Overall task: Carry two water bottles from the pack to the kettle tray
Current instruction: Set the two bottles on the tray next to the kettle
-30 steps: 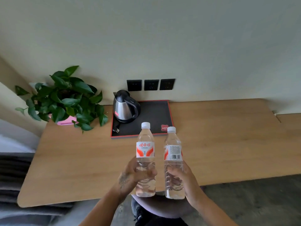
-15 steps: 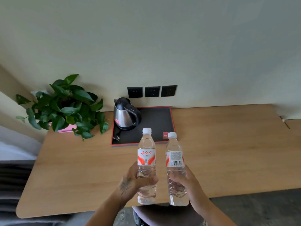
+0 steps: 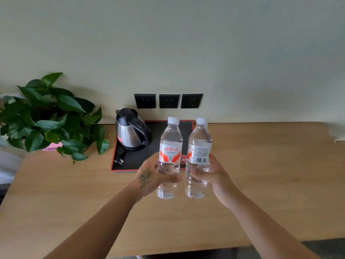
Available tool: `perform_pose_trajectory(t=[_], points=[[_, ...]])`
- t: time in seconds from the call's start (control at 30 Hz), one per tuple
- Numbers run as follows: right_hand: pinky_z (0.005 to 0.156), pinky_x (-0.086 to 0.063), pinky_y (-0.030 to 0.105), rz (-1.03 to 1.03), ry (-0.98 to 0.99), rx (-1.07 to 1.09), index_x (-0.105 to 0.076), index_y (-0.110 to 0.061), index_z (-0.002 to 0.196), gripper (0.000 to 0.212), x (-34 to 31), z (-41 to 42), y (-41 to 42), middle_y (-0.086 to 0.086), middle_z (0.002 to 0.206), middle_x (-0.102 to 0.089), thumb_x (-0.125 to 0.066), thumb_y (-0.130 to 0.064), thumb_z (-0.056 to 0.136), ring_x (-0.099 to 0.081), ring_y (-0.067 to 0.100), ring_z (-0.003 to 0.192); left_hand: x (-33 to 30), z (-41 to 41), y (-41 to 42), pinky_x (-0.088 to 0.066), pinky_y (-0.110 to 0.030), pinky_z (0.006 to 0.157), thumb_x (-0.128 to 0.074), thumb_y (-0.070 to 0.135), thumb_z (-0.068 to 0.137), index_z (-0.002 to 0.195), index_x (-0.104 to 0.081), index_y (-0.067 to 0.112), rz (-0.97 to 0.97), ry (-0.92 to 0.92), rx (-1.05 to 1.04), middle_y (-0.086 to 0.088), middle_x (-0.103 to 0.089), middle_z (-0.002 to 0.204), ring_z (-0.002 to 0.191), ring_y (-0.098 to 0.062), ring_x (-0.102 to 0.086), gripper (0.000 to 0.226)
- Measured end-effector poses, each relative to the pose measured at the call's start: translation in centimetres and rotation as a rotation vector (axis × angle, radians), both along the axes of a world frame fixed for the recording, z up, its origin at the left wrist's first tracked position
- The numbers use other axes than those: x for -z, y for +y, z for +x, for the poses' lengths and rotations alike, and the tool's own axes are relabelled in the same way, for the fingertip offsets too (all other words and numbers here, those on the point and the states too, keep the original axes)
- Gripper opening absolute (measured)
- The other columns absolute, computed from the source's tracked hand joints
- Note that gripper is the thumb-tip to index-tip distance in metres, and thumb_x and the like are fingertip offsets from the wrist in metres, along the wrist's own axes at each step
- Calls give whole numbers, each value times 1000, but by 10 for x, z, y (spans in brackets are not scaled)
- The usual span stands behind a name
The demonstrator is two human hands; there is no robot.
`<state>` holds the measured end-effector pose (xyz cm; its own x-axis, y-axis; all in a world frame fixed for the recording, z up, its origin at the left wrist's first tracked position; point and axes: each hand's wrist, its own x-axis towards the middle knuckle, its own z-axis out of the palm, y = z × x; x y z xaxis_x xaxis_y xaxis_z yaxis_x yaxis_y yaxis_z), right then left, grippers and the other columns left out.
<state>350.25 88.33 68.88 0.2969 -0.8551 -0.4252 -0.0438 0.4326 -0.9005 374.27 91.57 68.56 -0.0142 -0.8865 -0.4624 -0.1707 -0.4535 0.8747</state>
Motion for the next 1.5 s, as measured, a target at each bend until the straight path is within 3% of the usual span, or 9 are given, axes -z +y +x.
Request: perform_pose_trajectory(t=[0.17,0.5,0.7,0.8,0.9,1.03,1.17,1.4,1.5], points=[[115,-50,59,-101,90,-62,-61,-19,140,74,18,1,-84,9,128,-79,-92,-10,73,-72,32,125,20,-6,-72,-57,-24,91,-103,11,72,117,-70,37,-87,-42,17,22,-86,108,99,8,-79,61],[112,-55,61,-187,210,-53,-58,-14,141,79,96,5,-200,10,135,-76,-91,12,74,-73,29,127,103,-16,-187,-57,-40,110,-102,2,72,133,-65,19,-163,-177,-27,2,-79,124,121,-22,-74,73],[109,-59,42,-262,274,-153,-55,-17,145,84,132,9,-238,2,134,-75,-91,12,75,-71,16,125,144,-14,-221,-59,-14,86,-102,3,74,136,-63,20,-151,-185,-68,13,-76,118,104,0,-76,76],[94,-62,20,-289,276,-162,-56,-17,143,83,146,12,-249,-5,128,-77,-90,14,74,-75,2,114,160,-14,-232,-65,-44,105,-100,-6,73,143,-62,12,-142,-140,-138,-6,-77,136,128,-23,-76,82],[96,-62,25,-281,286,-137,-58,-21,140,81,157,14,-257,-7,125,-77,-90,13,75,-75,5,114,169,-16,-238,-55,-62,118,-100,-6,74,145,-60,13,-161,-143,-148,-12,-74,144,137,-35,-70,84],[102,-61,30,-281,312,-148,-56,-15,145,83,165,17,-265,2,130,-76,-90,13,75,-74,15,121,171,-18,-244,-60,-42,114,-103,3,73,148,-60,16,-178,-211,-119,2,-75,136,125,-18,-73,87],[87,-58,9,-286,335,-158,-55,-15,143,82,169,22,-269,-12,121,-74,-90,12,75,-72,-11,107,174,-14,-249,-55,2,77,-103,5,73,145,-60,19,-164,-229,-115,24,-69,115,95,18,-67,86],[90,-55,11,-264,360,-171,-48,-21,152,93,171,29,-266,-17,125,-72,-91,9,76,-71,-13,106,175,-18,-239,-51,6,69,-94,-16,76,152,-56,4,-110,-130,-179,19,-67,116,87,33,-67,87],[88,-55,7,-295,412,-194,-49,-24,148,90,165,30,-266,-20,122,-72,-92,6,75,-70,-16,105,170,-20,-238,-46,10,68,-92,-16,79,149,-52,12,-67,-133,-186,23,-62,115,91,32,-67,85]])
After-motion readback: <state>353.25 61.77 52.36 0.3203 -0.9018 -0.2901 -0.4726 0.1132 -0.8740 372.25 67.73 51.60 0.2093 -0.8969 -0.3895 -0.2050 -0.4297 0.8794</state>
